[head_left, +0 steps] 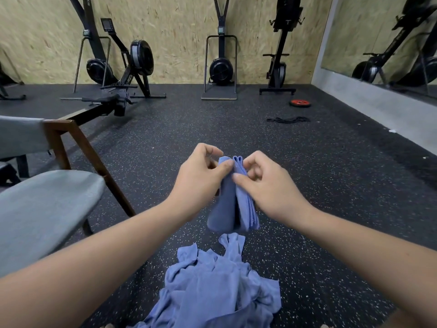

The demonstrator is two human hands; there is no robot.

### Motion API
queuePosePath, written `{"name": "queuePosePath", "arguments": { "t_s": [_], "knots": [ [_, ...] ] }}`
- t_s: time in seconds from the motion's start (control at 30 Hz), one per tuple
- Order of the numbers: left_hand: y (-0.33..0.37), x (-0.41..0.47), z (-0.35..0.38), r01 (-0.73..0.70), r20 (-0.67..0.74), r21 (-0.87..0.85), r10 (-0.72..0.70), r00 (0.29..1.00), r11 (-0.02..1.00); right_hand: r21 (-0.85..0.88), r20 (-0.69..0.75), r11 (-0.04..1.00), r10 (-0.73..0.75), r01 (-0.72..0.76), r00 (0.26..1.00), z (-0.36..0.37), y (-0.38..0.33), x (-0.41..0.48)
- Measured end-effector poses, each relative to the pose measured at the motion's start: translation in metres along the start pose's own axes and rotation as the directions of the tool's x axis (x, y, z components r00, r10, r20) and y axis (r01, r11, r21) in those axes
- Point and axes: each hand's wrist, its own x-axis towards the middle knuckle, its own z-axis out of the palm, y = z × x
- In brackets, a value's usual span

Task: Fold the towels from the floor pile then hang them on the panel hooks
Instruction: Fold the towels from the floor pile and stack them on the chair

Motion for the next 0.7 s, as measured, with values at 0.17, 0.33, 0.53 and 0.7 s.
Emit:
{"name": "queuePosePath", "arguments": {
  "t_s": [0.17,0.33,0.53,0.7],
  "knots": [
    [0.007,-0.003,-0.009,-0.011,0.036,0.063,0.009,0.999,0.998,0.248,0.171,0.968,-0.015,-0.029,0.985,-0.001,-0.01,-0.005],
    [-0.004,0.004,-0.026,-0.055,0.193,0.044,0.046,0.98,0.997,0.227,0.291,0.974,-0.052,-0.016,0.955,-0.006,-0.005,-0.006],
    [-0.001,0.012,-0.048,-0.028,0.293,-0.062,0.045,0.955,0.998,-0.087,0.007,0.987,-0.134,0.134,0.991,-0.021,0.007,0.004],
    [0.01,0.013,-0.064,0.043,0.393,-0.192,0.036,0.919,0.98,0.211,0.402,0.948,0.139,-0.24,0.905,-0.027,0.022,0.01]
  ]
}}
